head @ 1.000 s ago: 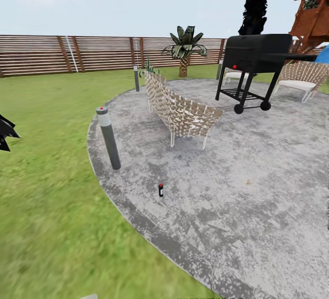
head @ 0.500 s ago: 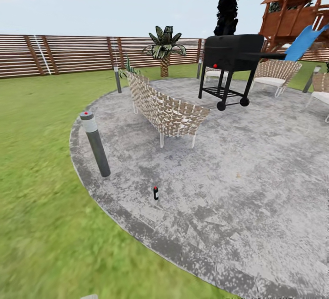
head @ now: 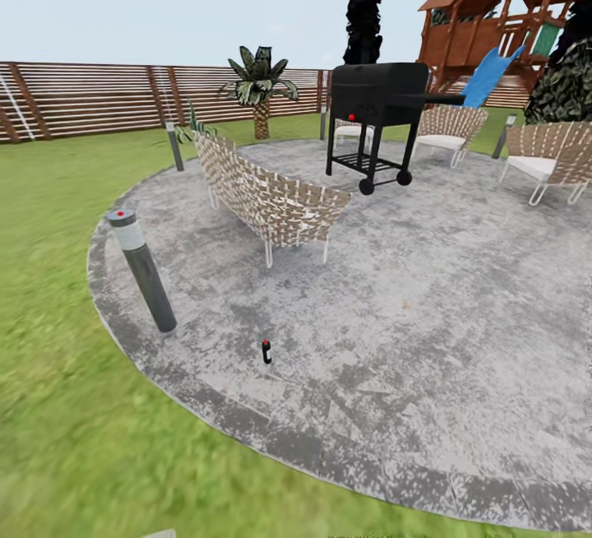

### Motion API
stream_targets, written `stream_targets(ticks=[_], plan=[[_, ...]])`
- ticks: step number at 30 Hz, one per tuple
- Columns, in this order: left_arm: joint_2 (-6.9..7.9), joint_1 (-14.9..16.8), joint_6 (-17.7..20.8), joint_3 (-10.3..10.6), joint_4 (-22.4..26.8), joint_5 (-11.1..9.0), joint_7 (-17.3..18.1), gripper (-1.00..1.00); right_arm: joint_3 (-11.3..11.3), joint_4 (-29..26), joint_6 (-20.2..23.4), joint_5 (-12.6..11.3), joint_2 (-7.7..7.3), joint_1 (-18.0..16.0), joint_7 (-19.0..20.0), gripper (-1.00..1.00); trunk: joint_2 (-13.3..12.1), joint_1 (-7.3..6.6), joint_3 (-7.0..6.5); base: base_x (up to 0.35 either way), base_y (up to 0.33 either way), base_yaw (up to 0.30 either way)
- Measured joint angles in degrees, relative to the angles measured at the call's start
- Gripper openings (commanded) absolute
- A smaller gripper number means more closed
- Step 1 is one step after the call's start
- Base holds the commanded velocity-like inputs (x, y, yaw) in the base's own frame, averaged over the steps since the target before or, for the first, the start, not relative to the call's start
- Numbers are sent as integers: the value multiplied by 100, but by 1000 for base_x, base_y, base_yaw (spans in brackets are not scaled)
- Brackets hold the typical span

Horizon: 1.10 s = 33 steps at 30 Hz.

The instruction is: In the garden, pick up the pesticide atomizer on the floor and spray pesticide onto both trees until each tree trunk is fully covered.

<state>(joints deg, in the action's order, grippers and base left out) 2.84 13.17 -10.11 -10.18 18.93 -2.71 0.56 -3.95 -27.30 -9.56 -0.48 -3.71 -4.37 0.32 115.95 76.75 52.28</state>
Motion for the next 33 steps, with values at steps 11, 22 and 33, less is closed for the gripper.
stream_targets(ticks=[11, 22, 33], plan=[[-3, -1, 0, -7, 2, 7, 0, 100, 0, -39, 0, -7, 0, -1, 0, 100, 0, 0, 2, 0, 7, -89], [5, -2, 1, 0, 3, 15, 0, 100, 10, -42, -4, 13, -2, -1, -7, 100, 0, -3, 7, 182, 72, 0], [6, -1, 1, -3, 2, 16, 0, 100, 11, -42, -1, 8, 0, 0, -7, 100, 0, -3, 7, 309, 155, -42]])
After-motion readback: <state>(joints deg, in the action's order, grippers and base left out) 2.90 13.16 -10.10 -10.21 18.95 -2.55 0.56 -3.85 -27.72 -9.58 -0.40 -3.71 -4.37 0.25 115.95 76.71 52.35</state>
